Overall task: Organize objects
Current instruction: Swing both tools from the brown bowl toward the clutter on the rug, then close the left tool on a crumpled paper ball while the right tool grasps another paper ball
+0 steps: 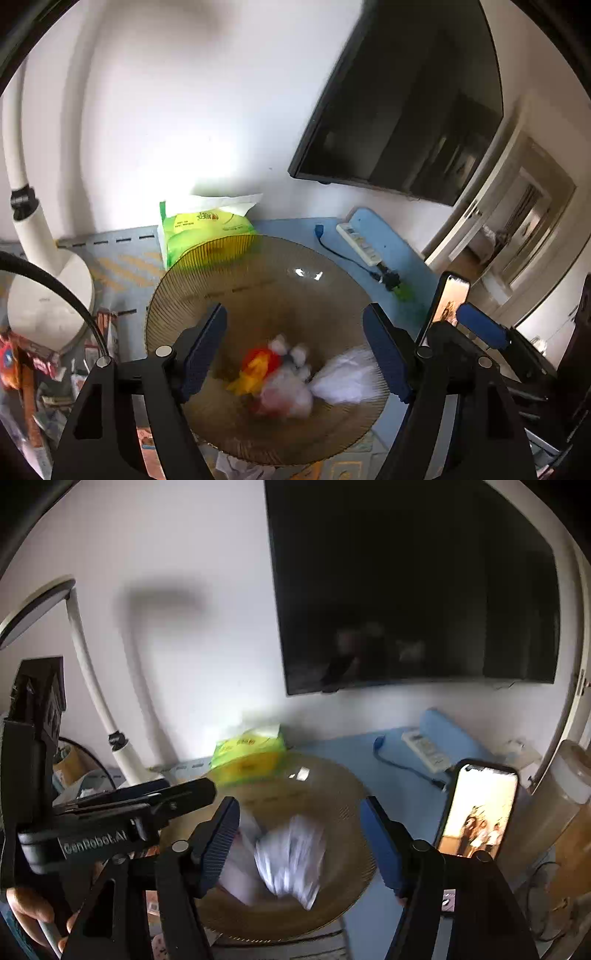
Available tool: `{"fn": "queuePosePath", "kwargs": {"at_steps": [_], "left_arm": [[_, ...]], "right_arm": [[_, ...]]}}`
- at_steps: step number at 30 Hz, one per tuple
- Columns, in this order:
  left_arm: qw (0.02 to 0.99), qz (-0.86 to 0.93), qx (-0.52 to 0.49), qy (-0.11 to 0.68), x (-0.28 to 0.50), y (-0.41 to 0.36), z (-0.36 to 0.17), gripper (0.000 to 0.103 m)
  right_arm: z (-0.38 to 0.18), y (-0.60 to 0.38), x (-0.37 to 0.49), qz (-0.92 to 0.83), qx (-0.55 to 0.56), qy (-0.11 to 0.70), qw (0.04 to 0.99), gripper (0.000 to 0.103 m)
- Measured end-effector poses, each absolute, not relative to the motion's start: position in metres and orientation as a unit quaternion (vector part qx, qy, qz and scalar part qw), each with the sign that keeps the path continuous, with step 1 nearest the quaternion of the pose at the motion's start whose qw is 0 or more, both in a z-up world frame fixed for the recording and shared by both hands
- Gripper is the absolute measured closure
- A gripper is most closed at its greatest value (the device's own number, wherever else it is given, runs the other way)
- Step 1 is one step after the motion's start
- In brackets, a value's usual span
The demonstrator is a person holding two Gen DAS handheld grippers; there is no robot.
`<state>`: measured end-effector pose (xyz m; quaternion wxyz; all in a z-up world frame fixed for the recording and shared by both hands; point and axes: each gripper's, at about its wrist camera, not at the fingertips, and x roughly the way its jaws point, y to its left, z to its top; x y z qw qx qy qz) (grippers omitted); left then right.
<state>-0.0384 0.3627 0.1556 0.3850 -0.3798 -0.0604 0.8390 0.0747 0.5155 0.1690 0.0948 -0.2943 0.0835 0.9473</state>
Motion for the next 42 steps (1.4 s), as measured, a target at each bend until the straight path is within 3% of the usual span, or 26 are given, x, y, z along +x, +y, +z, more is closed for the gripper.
{"fn": "queuePosePath", "kwargs": {"at_steps": [7, 16, 18, 19, 20, 24, 30, 34, 42], "left_arm": [[0.392, 0.845, -0.351, -0.099, -0.013, 0.311, 0.174, 0.028], [0.361, 0.891, -0.267, -0.072, 0.073, 0.204, 0.218, 0.027], [0.347, 0.900, -0.254, -0.072, 0.089, 0.173, 0.223, 0.018], [0.338, 0.905, -0.248, -0.074, 0.096, 0.157, 0.223, 0.003], [0.327, 0.911, -0.239, -0.078, 0.103, 0.140, 0.222, 0.000], [0.250, 0.938, -0.225, -0.088, 0.127, 0.066, 0.193, 0.000], [0.110, 0.932, -0.330, -0.105, 0.113, -0.029, 0.097, 0.000], [0.052, 0.920, -0.376, -0.092, 0.103, -0.066, 0.051, 0.000], [0.055, 0.918, -0.390, -0.048, 0.037, -0.052, 0.033, 0.000]], "right_arm": [[0.187, 0.518, 0.107, 0.949, -0.287, 0.097, 0.089, 0.036], [0.218, 0.463, 0.169, 0.961, -0.245, 0.120, 0.054, 0.029], [0.225, 0.444, 0.173, 0.963, -0.239, 0.119, 0.035, 0.023], [0.227, 0.434, 0.175, 0.964, -0.237, 0.120, 0.025, 0.021], [0.225, 0.428, 0.180, 0.964, -0.234, 0.123, 0.015, 0.017], [0.195, 0.392, 0.190, 0.965, -0.230, 0.128, -0.016, 0.007], [0.096, 0.339, 0.170, 0.925, -0.347, 0.145, -0.061, 0.007], [0.071, 0.306, 0.158, 0.912, -0.384, 0.110, -0.096, 0.007], [0.057, 0.274, 0.147, 0.911, -0.386, 0.045, -0.139, 0.007]]}}
